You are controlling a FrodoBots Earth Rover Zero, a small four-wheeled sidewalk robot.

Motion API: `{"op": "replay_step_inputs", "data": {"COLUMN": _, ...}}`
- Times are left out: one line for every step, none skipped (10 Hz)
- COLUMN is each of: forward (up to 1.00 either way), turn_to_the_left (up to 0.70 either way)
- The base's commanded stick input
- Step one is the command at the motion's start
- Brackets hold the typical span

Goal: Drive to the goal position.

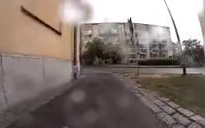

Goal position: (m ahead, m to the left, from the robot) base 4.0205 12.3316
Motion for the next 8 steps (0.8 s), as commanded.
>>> {"op": "replay_step_inputs", "data": {"forward": 0.85, "turn_to_the_left": 0.0}}
{"op": "replay_step_inputs", "data": {"forward": 0.85, "turn_to_the_left": 0.0}}
{"op": "replay_step_inputs", "data": {"forward": 0.85, "turn_to_the_left": 0.0}}
{"op": "replay_step_inputs", "data": {"forward": 0.85, "turn_to_the_left": 0.0}}
{"op": "replay_step_inputs", "data": {"forward": 0.85, "turn_to_the_left": 0.0}}
{"op": "replay_step_inputs", "data": {"forward": 0.85, "turn_to_the_left": 0.0}}
{"op": "replay_step_inputs", "data": {"forward": 0.85, "turn_to_the_left": 0.0}}
{"op": "replay_step_inputs", "data": {"forward": 0.85, "turn_to_the_left": 0.0}}
